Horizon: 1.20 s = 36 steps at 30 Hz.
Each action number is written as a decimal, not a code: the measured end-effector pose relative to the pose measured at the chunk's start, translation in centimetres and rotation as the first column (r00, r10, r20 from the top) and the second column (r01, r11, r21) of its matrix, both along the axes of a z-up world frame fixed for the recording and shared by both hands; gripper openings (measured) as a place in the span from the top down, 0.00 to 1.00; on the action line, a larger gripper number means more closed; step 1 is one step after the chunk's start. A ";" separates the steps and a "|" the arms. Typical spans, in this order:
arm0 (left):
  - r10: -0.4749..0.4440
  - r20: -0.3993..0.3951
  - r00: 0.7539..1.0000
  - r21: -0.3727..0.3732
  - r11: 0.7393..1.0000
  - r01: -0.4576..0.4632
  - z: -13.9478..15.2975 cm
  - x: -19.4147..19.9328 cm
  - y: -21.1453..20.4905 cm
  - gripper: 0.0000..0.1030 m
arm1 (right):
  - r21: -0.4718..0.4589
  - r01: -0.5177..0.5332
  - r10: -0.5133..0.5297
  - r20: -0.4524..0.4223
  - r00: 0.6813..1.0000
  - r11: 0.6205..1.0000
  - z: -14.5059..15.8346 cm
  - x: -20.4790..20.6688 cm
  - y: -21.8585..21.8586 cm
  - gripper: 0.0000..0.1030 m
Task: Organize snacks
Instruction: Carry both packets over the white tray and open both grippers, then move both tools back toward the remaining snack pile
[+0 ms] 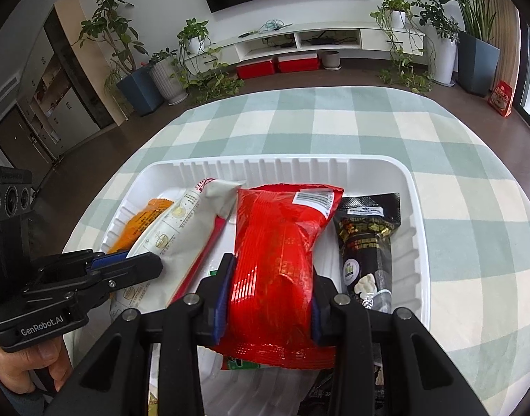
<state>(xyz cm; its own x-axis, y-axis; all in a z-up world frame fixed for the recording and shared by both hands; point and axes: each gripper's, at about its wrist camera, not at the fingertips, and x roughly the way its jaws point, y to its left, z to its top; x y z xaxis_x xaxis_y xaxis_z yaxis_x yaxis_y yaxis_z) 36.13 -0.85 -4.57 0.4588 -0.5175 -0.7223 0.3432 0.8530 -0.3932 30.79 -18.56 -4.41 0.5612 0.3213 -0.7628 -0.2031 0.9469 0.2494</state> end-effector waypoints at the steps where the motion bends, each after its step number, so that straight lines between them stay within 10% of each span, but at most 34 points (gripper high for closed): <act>1: 0.000 -0.001 1.000 -0.001 1.000 0.000 -0.1 0.0 0.0 0.87 | 0.000 0.000 0.000 0.000 1.000 1.000 0.0 0.1 0.0 0.62; 14: 0.014 0.009 1.000 0.002 1.000 -0.014 0.7 -0.7 0.2 0.83 | -0.009 0.008 -0.008 0.019 1.000 1.000 0.5 -0.4 -0.2 0.37; 18: 0.040 0.032 0.999 -0.031 0.999 -0.039 1.9 -1.4 1.3 0.42 | -0.002 0.018 -0.018 0.036 0.999 1.000 1.5 -1.0 -0.7 0.32; 29: 0.110 0.138 0.984 -0.105 0.990 -0.096 7.3 -7.7 5.5 0.03 | 0.090 0.077 -0.087 0.113 0.990 0.993 5.7 -6.1 -4.9 0.13; 36: 0.142 0.177 0.974 -0.089 0.988 -0.128 7.7 -15.7 7.2 0.00 | 0.234 0.137 -0.160 0.081 0.984 0.962 5.4 -13.2 -8.1 0.01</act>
<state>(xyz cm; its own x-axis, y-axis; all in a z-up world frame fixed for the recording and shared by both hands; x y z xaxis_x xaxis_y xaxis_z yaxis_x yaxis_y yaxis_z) 20.45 6.37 3.10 0.6488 -0.4920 -0.5805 0.2987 0.8663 -0.4004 17.59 -26.66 1.01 0.6841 0.3869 -0.6183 -0.0985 0.8890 0.4473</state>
